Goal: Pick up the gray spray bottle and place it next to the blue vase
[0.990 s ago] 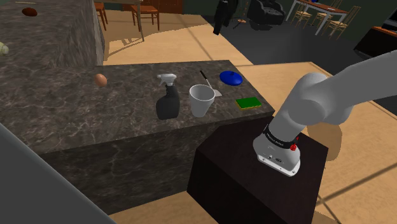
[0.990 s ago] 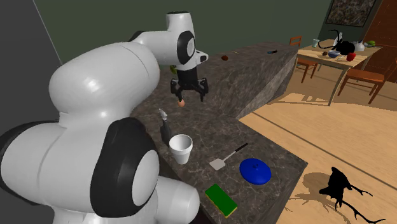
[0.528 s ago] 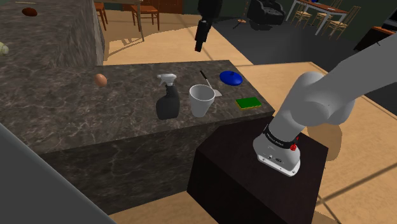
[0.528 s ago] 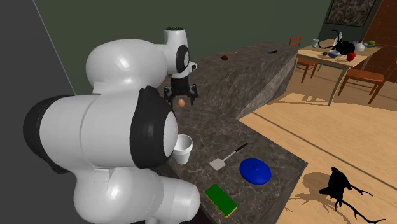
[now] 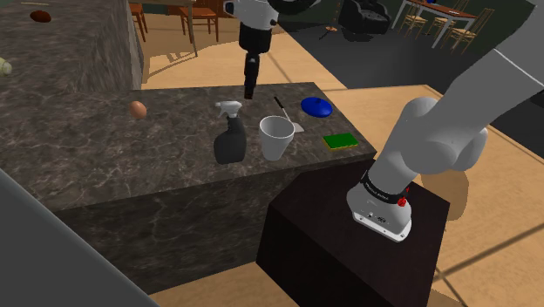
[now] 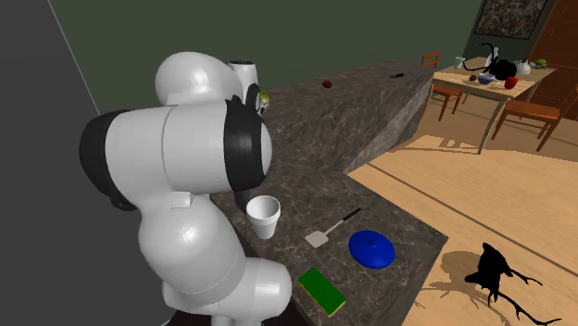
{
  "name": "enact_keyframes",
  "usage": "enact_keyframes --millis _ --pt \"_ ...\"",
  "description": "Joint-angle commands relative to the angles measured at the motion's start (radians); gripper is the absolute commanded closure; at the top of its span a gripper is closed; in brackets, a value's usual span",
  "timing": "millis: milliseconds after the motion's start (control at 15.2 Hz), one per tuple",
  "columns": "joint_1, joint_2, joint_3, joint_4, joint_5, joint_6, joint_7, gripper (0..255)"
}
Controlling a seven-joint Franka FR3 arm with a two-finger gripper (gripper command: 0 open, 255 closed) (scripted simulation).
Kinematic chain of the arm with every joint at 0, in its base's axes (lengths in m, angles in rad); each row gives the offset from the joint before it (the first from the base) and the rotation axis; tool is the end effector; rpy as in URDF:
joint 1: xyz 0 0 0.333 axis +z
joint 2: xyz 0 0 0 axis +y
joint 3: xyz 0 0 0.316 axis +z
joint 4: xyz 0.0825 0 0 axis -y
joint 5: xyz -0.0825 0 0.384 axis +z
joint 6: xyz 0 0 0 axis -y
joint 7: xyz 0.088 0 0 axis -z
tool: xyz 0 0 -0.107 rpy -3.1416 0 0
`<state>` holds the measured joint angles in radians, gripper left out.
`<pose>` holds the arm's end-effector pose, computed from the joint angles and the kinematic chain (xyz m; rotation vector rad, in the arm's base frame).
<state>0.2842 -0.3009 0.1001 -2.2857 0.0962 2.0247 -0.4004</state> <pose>0.4258 0.1805 0.4763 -2.8749 -1.1155 -0.0611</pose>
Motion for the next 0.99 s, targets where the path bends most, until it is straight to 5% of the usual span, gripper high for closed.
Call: enact_keyframes --millis 0,528,924 --pt "0.024 0.057 0.011 0.018 0.017 0.025 -0.043 0" --pt "0.032 0.107 0.021 -0.045 0.023 0.134 -0.051 0" --pt "0.032 0.107 0.021 -0.045 0.023 0.134 -0.051 0"
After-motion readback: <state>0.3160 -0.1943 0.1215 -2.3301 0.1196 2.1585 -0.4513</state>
